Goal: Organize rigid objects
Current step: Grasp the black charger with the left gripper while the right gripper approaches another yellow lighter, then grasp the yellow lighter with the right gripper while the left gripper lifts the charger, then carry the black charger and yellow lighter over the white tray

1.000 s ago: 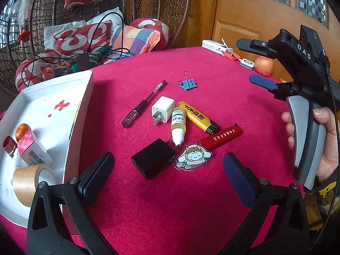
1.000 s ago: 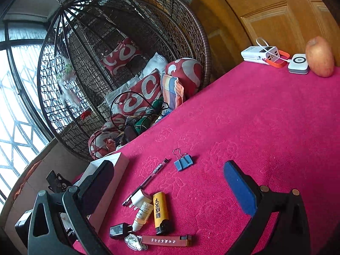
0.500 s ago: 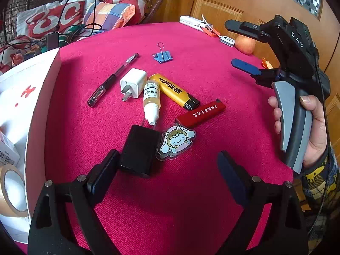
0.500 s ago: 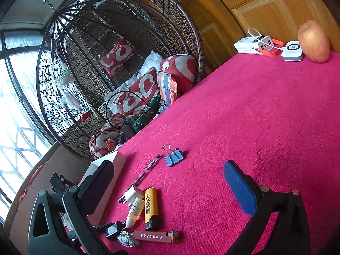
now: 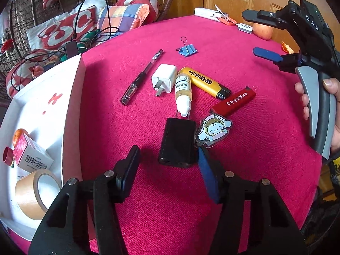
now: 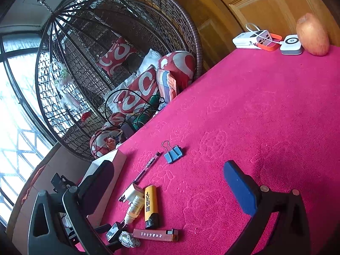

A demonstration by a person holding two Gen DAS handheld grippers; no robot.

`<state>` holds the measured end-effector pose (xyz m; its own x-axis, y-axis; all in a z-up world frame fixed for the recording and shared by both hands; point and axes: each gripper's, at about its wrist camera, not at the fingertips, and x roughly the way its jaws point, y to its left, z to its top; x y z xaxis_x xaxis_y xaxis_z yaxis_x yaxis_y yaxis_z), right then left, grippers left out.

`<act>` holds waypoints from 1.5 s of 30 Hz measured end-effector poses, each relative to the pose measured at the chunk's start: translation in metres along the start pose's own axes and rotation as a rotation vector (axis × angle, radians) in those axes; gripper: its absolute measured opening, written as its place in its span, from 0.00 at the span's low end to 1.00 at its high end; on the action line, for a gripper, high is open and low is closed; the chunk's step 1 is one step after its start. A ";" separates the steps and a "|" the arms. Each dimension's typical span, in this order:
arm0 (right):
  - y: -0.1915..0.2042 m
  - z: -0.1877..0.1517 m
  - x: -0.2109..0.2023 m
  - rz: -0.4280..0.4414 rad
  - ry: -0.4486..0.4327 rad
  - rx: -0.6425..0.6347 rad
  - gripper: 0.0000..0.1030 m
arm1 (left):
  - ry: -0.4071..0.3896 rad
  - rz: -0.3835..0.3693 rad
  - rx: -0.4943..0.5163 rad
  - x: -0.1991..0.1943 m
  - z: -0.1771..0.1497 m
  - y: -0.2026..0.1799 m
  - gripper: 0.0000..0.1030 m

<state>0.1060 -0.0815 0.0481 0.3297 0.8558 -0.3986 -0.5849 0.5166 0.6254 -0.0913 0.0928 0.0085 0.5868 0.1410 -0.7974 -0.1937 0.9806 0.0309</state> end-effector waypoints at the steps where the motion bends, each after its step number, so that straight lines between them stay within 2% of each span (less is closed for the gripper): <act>1: 0.001 -0.001 0.002 0.000 0.011 -0.007 1.00 | 0.000 0.000 -0.001 0.003 0.003 -0.001 0.54; 3: 0.007 -0.002 0.006 -0.011 0.047 -0.043 1.00 | -0.007 -0.009 0.002 0.006 0.008 -0.004 0.54; 4: 0.011 -0.002 0.010 -0.033 0.077 -0.082 1.00 | -0.012 -0.014 0.003 0.008 0.009 -0.005 0.51; 7: 0.030 -0.010 0.028 -0.170 0.207 -0.281 1.00 | -0.030 -0.026 0.008 0.006 0.010 -0.009 0.37; 8: 0.036 -0.016 0.032 -0.218 0.231 -0.350 1.00 | -0.035 -0.023 0.013 0.005 0.008 -0.010 0.30; 9: 0.040 -0.021 0.033 -0.249 0.238 -0.402 1.00 | -0.036 -0.025 0.011 0.003 0.006 -0.011 0.28; 10: 0.044 -0.025 0.033 -0.258 0.240 -0.439 1.00 | -0.038 -0.022 0.003 0.001 0.004 -0.011 0.28; 12: 0.050 -0.030 0.037 -0.231 0.271 -0.488 0.93 | -0.043 -0.023 -0.014 -0.002 0.000 -0.009 0.28; 14: 0.059 -0.034 0.046 -0.220 0.308 -0.540 0.74 | -0.046 -0.029 -0.030 -0.005 -0.005 -0.007 0.28; 19: 0.077 -0.055 0.078 -0.195 0.440 -0.662 0.63 | -0.061 -0.035 -0.054 -0.012 -0.012 -0.007 0.28; 21: 0.087 -0.063 0.083 -0.239 0.433 -0.748 0.62 | -0.071 -0.043 -0.065 -0.014 -0.012 -0.007 0.28; 22: 0.090 -0.064 0.084 -0.226 0.433 -0.761 0.49 | -0.077 -0.043 -0.068 -0.015 -0.013 -0.007 0.28; 23: 0.092 -0.063 0.086 -0.221 0.432 -0.761 0.33 | -0.084 -0.043 -0.070 -0.017 -0.013 -0.008 0.28; 25: 0.094 -0.064 0.087 -0.232 0.426 -0.777 0.22 | -0.097 -0.051 -0.078 -0.022 -0.014 -0.009 0.28; 28: 0.091 -0.062 0.079 -0.227 0.400 -0.740 0.22 | -0.133 -0.063 -0.102 -0.033 -0.014 -0.007 0.28; 32: 0.095 -0.047 0.050 -0.185 0.290 -0.656 0.22 | -0.199 -0.051 -0.123 -0.051 -0.011 -0.005 0.28; 37: 0.118 -0.030 0.014 -0.098 0.170 -0.618 0.22 | -0.256 -0.043 -0.137 -0.070 -0.010 -0.003 0.28; 45: 0.157 -0.035 -0.008 -0.014 0.117 -0.662 0.22 | -0.297 -0.037 -0.154 -0.087 -0.018 0.003 0.28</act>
<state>-0.0141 -0.0086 0.1259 0.2801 0.8211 -0.4974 -0.9245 0.3703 0.0907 -0.1572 0.0806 0.0670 0.7946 0.1611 -0.5853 -0.2710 0.9569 -0.1046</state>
